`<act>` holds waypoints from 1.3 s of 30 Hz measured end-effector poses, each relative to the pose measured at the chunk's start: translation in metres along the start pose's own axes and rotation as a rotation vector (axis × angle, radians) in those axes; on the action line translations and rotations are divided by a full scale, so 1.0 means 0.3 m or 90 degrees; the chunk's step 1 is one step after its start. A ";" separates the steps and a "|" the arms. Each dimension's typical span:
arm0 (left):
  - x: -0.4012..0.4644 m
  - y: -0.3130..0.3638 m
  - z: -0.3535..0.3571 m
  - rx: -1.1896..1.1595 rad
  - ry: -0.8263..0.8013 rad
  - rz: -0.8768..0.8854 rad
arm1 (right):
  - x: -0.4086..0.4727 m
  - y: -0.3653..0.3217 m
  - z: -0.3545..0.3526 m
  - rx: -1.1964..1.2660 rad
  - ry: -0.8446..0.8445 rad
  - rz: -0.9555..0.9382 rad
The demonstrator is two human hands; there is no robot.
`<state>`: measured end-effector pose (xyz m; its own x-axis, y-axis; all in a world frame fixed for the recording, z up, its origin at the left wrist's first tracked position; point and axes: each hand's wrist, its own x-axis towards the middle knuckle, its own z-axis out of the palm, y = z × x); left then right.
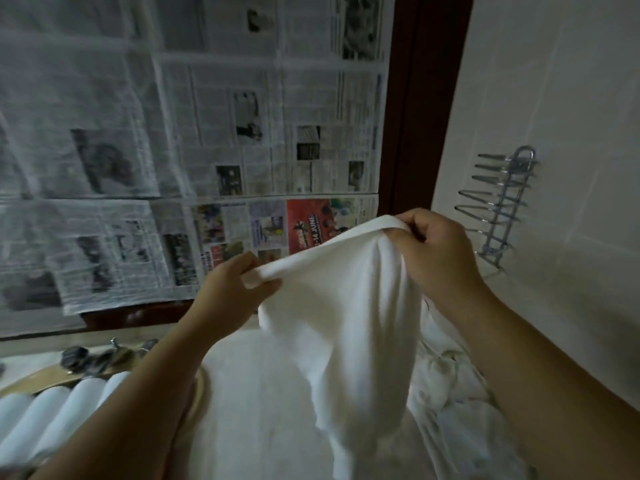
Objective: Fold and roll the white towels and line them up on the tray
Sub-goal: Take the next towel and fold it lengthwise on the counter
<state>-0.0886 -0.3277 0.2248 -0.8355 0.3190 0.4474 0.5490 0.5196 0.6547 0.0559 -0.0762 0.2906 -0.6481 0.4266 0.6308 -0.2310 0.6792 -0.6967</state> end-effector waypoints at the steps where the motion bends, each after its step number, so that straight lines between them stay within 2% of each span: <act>1: -0.020 0.002 -0.032 -0.042 0.022 -0.023 | -0.007 -0.038 -0.015 0.013 0.023 0.007; 4: -0.057 0.033 -0.130 -0.213 0.074 -0.068 | -0.022 -0.135 -0.065 0.013 0.025 0.026; 7: -0.067 0.120 -0.241 -0.294 0.121 -0.049 | -0.032 -0.196 -0.107 -0.094 -0.078 0.073; 10: -0.068 0.265 -0.341 -0.254 0.122 0.049 | -0.070 -0.254 -0.114 -0.217 -0.260 0.110; 13: -0.086 0.435 -0.405 -0.146 0.073 0.159 | -0.148 -0.337 -0.081 -0.135 -0.385 0.068; 15: -0.085 0.516 -0.407 -0.025 -0.002 0.218 | -0.183 -0.365 -0.038 -0.052 -0.373 0.027; 18: -0.123 0.568 -0.394 0.070 -0.090 0.215 | -0.214 -0.393 -0.033 0.018 -0.240 -0.049; 20: -0.158 0.558 -0.397 0.064 -0.101 0.188 | -0.226 -0.393 -0.054 0.026 -0.205 -0.074; 22: -0.191 0.530 -0.402 0.050 -0.127 0.164 | -0.245 -0.392 -0.067 0.035 -0.227 -0.060; 27: -0.318 0.383 -0.347 0.072 -0.256 0.099 | -0.287 -0.371 -0.068 0.086 -0.208 0.000; 29: -0.384 0.289 -0.305 -0.037 -0.294 0.038 | -0.293 -0.355 -0.076 0.136 -0.195 0.061; 31: -0.447 0.211 -0.269 -0.172 -0.280 -0.033 | -0.297 -0.336 -0.088 0.132 -0.180 0.117; 32: -0.469 0.181 -0.255 -0.184 -0.237 -0.043 | -0.301 -0.322 -0.095 0.082 -0.185 0.130; 35: -0.503 0.176 -0.232 -0.075 -0.130 0.008 | -0.325 -0.287 -0.099 -0.119 -0.263 0.112; 39: -0.496 0.274 -0.248 0.026 -0.147 0.111 | -0.382 -0.288 -0.068 -0.126 -0.401 0.032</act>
<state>0.0824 -0.3914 0.2574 -0.7143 0.5759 0.3976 0.6875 0.4713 0.5525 0.1649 -0.1716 0.2854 -0.9691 0.0711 0.2362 -0.0897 0.7903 -0.6061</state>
